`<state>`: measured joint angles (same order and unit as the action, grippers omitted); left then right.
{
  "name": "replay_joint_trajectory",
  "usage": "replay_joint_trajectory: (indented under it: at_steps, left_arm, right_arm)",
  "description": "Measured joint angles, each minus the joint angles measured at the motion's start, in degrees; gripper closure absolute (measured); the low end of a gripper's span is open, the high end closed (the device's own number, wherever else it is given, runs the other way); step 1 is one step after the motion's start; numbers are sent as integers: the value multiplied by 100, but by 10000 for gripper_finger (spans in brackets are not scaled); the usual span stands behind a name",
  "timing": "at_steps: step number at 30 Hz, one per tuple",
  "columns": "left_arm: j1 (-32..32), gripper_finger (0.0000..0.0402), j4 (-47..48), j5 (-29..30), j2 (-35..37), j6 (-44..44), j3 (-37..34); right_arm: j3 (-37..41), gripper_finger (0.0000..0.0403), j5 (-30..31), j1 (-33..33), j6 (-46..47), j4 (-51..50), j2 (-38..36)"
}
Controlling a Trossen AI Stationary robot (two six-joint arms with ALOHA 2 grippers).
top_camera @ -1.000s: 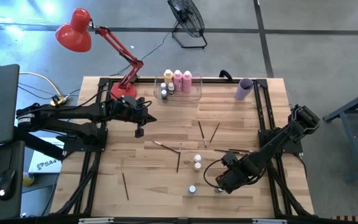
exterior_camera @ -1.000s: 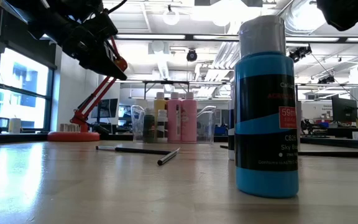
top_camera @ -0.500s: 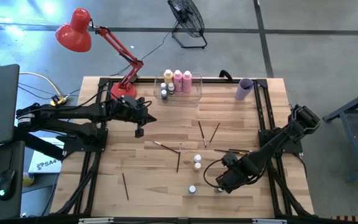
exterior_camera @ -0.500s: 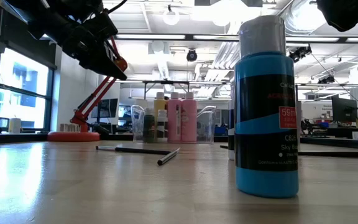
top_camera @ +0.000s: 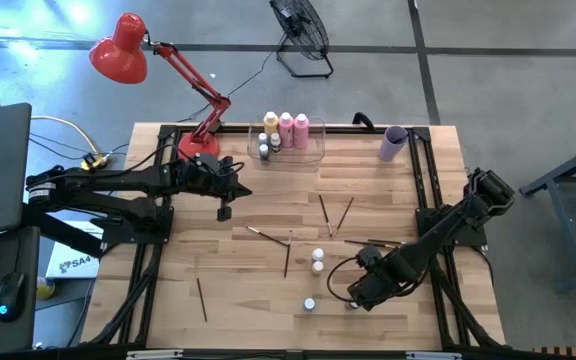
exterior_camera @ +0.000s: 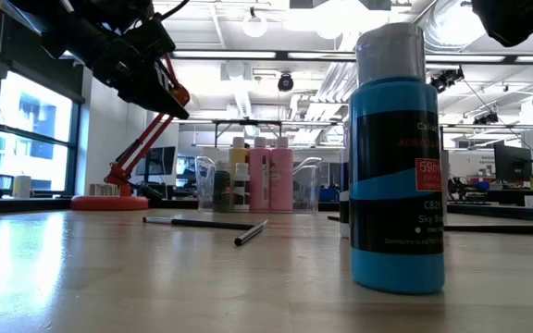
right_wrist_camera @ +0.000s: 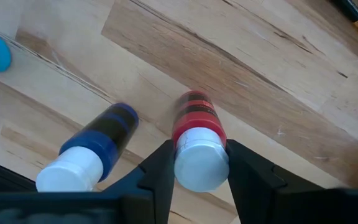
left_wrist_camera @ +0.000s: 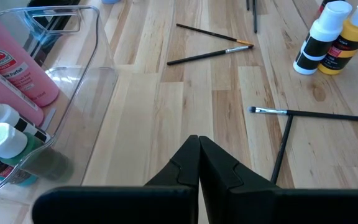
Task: Pick & Place Paint Supplies
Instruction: Put the small red paint bottle into the transparent bin
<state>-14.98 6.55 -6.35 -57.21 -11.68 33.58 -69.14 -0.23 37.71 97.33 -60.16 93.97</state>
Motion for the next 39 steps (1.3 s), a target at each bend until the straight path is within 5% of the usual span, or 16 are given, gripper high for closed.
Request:
replay_joint_trajectory:
  at_steps: [39]
  left_arm:
    - [0,402,-1,0,0,4,0]
  right_arm:
    - [-2,285,30,-45,-159,1,-143]
